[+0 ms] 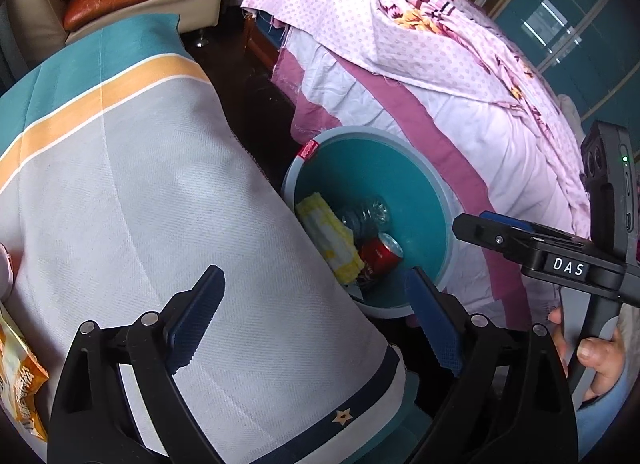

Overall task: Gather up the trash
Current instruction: 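Open the right gripper to drop the yellow wrapper into the teal bin, then move back to the cloth and grasp the orange snack bag with the right gripper, then grasp the white tissue from the wooden bowl with the left gripper and lift it, then carry both items to the teal bin while the left gripper drops the tissue in, then open the right gripper to drop the orange snack bag into the bin, then move both grippers back to the cloth and close the right on the white lid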

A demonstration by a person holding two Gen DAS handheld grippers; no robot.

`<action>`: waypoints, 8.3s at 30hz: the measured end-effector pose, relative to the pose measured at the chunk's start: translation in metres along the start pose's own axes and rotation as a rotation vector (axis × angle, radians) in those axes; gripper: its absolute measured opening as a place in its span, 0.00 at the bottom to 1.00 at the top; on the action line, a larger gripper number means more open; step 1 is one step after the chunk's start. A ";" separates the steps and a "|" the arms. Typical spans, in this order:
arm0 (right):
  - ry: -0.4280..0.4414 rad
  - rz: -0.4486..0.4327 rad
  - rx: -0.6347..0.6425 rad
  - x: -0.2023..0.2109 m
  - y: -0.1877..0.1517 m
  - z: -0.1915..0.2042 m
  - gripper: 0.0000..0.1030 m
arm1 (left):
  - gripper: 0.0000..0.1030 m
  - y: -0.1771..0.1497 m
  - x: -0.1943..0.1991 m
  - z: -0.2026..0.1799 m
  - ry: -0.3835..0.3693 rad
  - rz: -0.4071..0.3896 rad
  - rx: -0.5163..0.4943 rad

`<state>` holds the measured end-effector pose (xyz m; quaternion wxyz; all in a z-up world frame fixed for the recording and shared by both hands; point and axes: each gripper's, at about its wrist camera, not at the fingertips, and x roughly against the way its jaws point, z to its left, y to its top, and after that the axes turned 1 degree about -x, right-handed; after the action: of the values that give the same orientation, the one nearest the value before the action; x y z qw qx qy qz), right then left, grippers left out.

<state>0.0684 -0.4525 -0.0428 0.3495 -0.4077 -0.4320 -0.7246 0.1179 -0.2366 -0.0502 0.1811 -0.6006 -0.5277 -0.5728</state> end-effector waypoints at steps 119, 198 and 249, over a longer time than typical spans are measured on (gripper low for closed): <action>0.263 0.187 0.195 -0.084 -0.019 0.276 0.22 | 0.73 -0.049 0.092 0.299 0.186 -0.007 0.154; 0.114 -0.096 -0.215 0.006 -0.003 -0.065 0.22 | 0.52 0.029 -0.045 -0.067 0.001 0.087 -0.136; 0.047 0.008 0.048 0.004 -0.022 0.119 0.72 | 0.90 -0.045 0.075 0.103 0.038 -0.113 0.154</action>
<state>0.0821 -0.3368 -0.0114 0.3723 -0.3836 -0.4393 -0.7219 0.1146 -0.1031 -0.0303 0.2041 -0.5431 -0.5998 -0.5510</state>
